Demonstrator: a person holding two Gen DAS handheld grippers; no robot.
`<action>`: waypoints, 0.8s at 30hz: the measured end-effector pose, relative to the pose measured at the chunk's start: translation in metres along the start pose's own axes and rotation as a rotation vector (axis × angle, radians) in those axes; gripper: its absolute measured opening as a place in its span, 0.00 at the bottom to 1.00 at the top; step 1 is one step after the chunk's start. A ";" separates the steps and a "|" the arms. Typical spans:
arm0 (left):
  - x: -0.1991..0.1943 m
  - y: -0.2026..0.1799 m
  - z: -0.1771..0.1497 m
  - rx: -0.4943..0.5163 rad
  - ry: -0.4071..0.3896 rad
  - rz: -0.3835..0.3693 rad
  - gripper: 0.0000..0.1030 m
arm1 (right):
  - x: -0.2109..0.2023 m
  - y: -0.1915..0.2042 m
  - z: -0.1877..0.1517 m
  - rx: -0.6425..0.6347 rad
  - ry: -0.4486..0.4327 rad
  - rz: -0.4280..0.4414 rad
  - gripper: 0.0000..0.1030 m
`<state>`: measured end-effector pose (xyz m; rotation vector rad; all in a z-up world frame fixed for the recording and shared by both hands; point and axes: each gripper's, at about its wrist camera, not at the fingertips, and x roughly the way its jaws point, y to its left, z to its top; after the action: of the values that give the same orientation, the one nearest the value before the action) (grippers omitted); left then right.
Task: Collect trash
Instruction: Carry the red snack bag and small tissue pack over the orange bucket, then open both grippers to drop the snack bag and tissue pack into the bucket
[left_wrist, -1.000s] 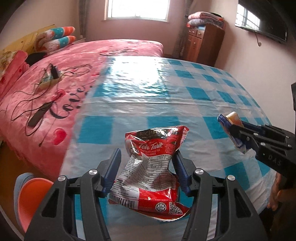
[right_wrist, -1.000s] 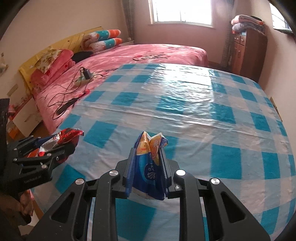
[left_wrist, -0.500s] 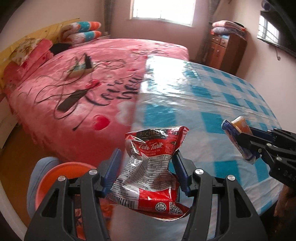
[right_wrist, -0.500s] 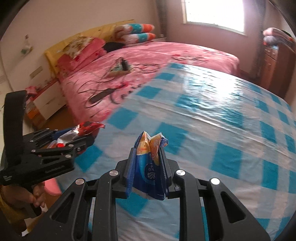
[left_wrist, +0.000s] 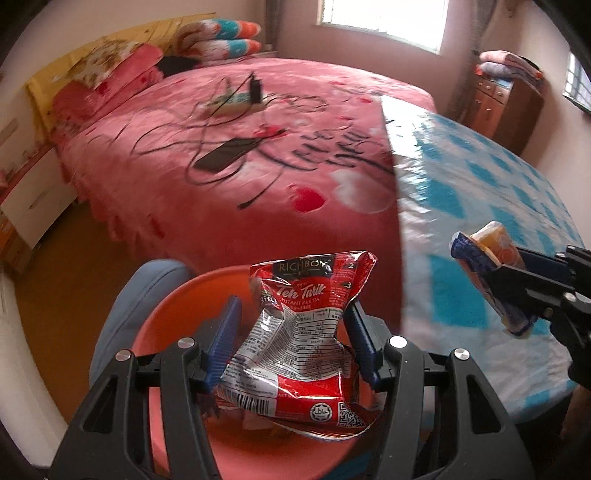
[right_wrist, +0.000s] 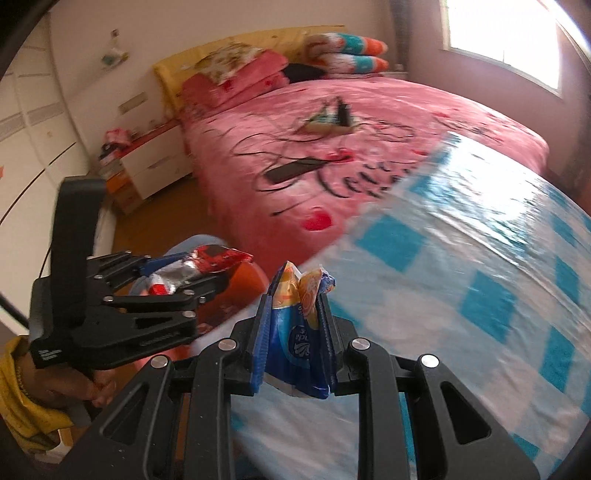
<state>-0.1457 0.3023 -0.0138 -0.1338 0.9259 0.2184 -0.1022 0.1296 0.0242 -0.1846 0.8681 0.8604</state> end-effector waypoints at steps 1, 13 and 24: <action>0.002 0.005 -0.003 -0.010 0.008 0.006 0.56 | 0.003 0.004 0.001 -0.007 0.005 0.008 0.25; 0.016 0.049 -0.025 -0.101 0.071 0.076 0.56 | 0.040 0.059 0.004 -0.109 0.071 0.113 0.25; 0.013 0.074 -0.025 -0.202 0.053 0.125 0.79 | 0.048 0.055 -0.002 -0.069 0.081 0.116 0.66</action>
<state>-0.1753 0.3703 -0.0404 -0.2697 0.9646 0.4265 -0.1268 0.1928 -0.0026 -0.2317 0.9320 0.9976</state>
